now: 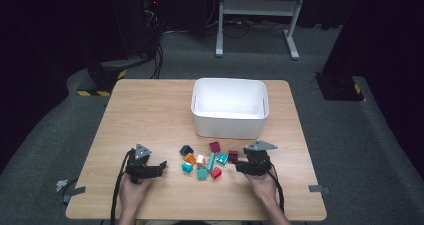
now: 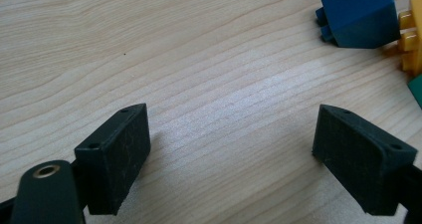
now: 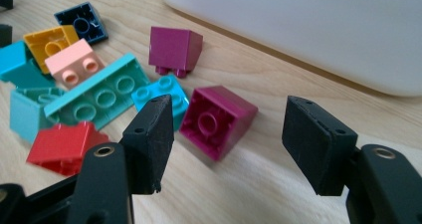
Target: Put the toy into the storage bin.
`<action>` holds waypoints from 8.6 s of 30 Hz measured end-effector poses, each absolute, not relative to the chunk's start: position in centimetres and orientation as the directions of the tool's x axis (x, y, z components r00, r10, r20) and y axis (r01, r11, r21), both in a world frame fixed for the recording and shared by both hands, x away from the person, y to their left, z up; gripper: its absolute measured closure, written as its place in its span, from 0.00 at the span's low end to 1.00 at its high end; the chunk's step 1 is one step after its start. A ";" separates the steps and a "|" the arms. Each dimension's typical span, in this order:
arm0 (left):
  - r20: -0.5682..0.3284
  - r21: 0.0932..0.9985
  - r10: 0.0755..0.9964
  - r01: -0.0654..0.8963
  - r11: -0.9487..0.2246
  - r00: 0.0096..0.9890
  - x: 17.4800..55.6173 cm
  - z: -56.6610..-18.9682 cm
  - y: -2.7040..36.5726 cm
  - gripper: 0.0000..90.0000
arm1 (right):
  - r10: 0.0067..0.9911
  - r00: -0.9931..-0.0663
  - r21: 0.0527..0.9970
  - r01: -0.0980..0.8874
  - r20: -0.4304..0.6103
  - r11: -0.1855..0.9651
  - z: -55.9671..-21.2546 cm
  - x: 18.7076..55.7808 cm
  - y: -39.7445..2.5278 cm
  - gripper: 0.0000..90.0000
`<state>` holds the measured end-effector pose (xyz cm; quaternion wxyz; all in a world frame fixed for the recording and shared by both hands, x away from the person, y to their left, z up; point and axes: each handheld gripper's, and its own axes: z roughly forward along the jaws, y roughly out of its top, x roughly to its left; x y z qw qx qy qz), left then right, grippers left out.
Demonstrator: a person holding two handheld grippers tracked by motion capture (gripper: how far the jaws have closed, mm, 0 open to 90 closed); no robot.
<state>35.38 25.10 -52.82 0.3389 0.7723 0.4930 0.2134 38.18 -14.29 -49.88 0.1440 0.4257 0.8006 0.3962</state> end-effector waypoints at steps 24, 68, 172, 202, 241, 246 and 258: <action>-0.007 0.736 0.907 0.616 -0.281 0.421 35.4 -52.8 25.1 0.17 | 0.836 -0.543 0.713 0.617 0.078 0.335 -50.2 40.4 -11.9 0.51; -0.005 0.735 0.907 0.616 -0.282 0.421 35.4 -52.8 25.1 0.17 | 0.758 -0.644 0.805 0.502 0.103 0.317 -44.7 38.6 -14.5 0.65; -0.007 0.737 0.909 0.617 -0.278 0.417 35.3 -52.8 25.1 0.17 | 0.721 -0.689 0.860 0.408 0.069 0.307 -41.6 39.2 -14.4 0.50; -0.006 0.737 0.909 0.617 -0.277 0.416 35.3 -52.8 25.1 0.18 | 0.673 -0.732 0.758 0.497 0.105 0.423 -50.9 39.4 -10.8 0.43; -0.006 0.737 0.909 0.617 -0.277 0.416 35.3 -52.8 25.1 0.18 | 0.682 -0.729 0.780 0.460 0.058 0.425 -50.2 39.0 -12.2 0.65; -0.006 0.736 0.909 0.617 -0.277 0.416 35.3 -52.8 25.1 0.18 | 0.675 -0.734 0.787 0.459 0.074 0.412 -49.5 38.8 -12.6 0.65; 0.001 0.735 0.913 0.619 -0.277 0.408 35.3 -52.8 24.9 0.17 | 0.663 -0.739 0.798 0.469 0.121 0.377 -47.5 38.9 -13.6 0.65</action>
